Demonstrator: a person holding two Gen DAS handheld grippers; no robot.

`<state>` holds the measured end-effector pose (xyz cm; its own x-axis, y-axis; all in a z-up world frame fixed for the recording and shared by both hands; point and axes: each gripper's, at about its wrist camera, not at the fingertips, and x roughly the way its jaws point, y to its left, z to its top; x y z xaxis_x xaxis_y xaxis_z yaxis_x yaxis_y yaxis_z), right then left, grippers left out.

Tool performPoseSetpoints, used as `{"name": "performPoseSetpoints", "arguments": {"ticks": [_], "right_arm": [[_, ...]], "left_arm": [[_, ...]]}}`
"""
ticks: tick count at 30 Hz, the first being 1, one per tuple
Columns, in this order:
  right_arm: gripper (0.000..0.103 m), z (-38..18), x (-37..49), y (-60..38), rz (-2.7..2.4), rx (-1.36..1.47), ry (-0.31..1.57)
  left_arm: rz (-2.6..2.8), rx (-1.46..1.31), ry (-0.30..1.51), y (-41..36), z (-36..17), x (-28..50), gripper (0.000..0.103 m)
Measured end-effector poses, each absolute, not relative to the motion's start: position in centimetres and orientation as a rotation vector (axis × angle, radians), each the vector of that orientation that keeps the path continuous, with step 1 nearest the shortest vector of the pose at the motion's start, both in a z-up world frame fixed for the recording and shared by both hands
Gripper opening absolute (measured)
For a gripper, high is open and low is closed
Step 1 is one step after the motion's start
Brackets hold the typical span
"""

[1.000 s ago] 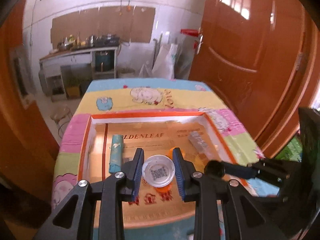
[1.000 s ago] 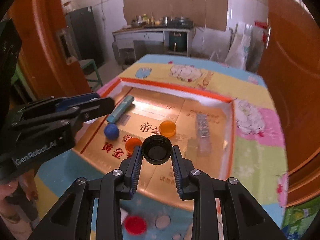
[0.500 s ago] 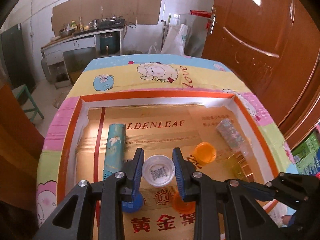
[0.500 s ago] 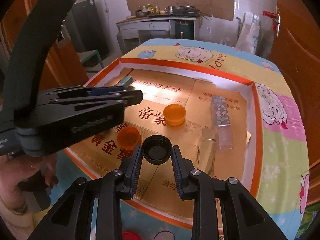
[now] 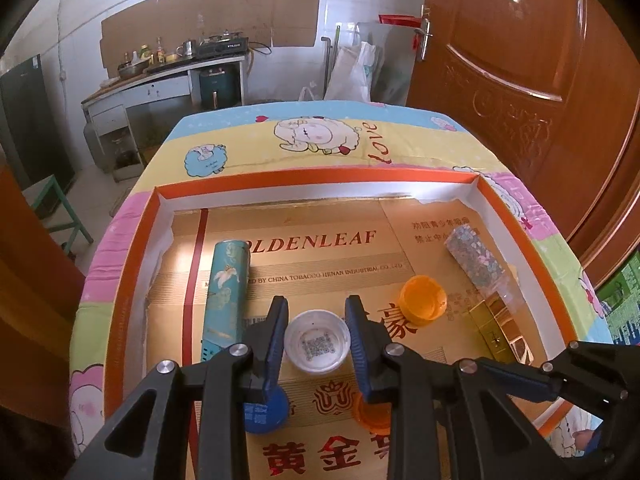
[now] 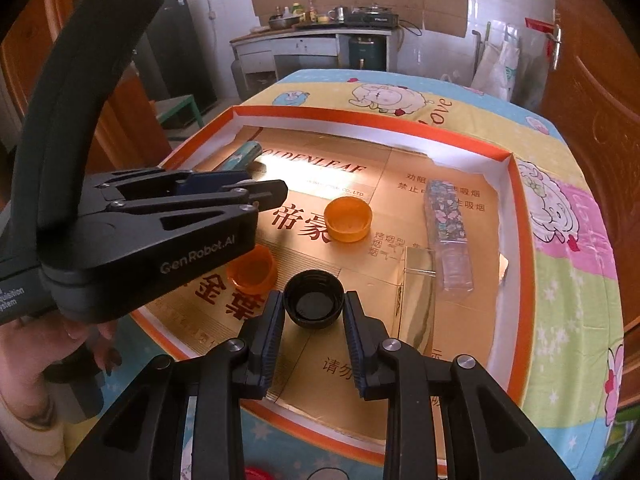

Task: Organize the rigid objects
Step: 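Carry the white cup and black cap into the tray with both grippers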

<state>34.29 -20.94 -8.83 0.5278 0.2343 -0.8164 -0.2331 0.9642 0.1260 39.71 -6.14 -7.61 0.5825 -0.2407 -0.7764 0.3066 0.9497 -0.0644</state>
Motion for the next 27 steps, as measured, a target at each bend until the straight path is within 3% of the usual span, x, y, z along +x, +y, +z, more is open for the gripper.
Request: {"name": "performPoseSetpoints", "arguments": {"ticks": [27], "right_arm": [[0.031,-9.35,34.47,-21.07,0.253,-0.007,0.968]], "left_arm": [[-0.280,0.136,0.910,-7.03,-8.51,39.87,0.030]]}}
